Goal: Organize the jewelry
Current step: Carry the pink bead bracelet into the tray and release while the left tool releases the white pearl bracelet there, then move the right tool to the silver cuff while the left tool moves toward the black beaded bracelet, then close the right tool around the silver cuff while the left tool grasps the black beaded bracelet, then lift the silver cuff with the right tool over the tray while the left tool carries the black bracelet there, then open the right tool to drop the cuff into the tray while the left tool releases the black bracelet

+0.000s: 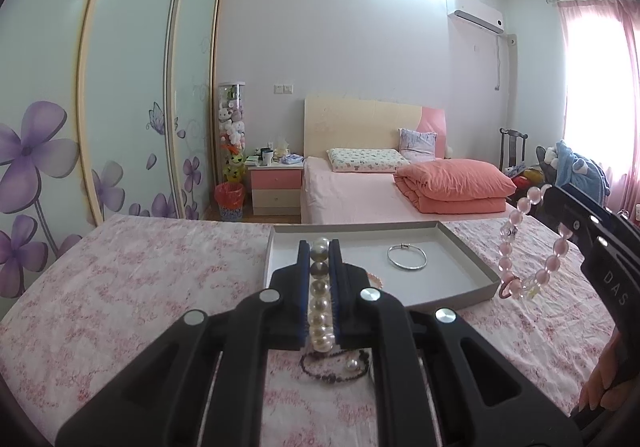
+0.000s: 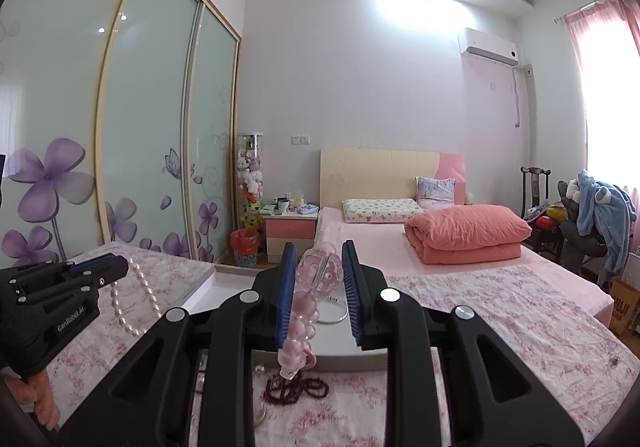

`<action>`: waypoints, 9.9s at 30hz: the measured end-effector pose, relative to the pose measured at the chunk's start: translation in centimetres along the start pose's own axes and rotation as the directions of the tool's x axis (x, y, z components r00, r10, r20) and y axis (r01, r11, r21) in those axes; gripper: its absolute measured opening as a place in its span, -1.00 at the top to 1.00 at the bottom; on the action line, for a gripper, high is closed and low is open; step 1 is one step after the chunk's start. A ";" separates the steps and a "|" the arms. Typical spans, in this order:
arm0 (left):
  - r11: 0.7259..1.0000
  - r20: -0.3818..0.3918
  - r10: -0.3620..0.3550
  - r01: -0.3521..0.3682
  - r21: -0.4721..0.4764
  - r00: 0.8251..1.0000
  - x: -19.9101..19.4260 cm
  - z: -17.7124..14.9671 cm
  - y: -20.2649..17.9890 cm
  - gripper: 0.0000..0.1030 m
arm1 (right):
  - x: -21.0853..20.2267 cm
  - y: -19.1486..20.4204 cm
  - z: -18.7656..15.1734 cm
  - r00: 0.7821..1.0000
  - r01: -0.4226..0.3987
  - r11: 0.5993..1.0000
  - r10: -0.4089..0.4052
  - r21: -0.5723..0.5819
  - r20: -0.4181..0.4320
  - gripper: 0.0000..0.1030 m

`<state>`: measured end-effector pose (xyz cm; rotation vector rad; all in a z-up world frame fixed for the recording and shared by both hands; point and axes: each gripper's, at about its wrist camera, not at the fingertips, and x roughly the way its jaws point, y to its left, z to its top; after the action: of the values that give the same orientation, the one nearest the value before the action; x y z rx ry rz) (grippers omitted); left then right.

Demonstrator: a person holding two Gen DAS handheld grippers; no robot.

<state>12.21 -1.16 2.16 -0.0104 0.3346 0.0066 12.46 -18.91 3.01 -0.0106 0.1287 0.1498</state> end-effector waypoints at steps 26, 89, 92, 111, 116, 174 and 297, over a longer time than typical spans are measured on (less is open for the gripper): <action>0.999 -0.132 -0.028 0.024 -0.031 0.991 15.3 1.2 0.1 0.81 | 13.4 -0.3 -2.0 0.983 -0.028 0.997 0.040 0.070 -0.178 0.52; 0.970 -0.300 0.095 -0.156 -0.185 0.949 6.6 -3.8 11.7 0.12 | 6.5 8.3 -10.5 0.684 -0.347 0.934 0.313 0.084 -0.658 0.47; 0.968 -0.308 0.094 -0.159 -0.193 0.947 6.7 -3.9 11.9 0.12 | 6.7 8.3 -10.8 0.681 -0.328 0.943 0.275 0.052 -0.678 0.63; 0.975 -0.319 0.056 -0.122 -0.188 0.946 7.8 -4.1 10.3 0.12 | 3.8 -1.6 -10.2 0.731 -0.182 0.980 0.185 0.074 -0.657 0.65; 0.975 -0.318 0.051 -0.117 -0.192 0.947 7.8 -4.1 10.3 0.12 | 2.7 -2.4 -10.5 0.726 -0.111 0.986 0.164 0.121 -0.668 0.00; 0.995 -0.532 -0.087 0.048 -0.087 0.842 10.3 -8.5 4.5 0.87 | 8.0 -1.0 -11.1 0.711 -0.083 0.996 0.069 0.014 -0.700 -0.25; 0.999 -0.182 -0.052 0.051 -0.010 0.982 17.4 0.1 -0.4 0.89 | 15.8 0.7 -4.6 0.935 -0.079 0.997 0.081 0.020 -0.346 -0.24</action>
<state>28.71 -1.46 -3.45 -0.0245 0.5176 -0.0450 27.23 -16.00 -3.55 -0.0258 0.4832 0.2287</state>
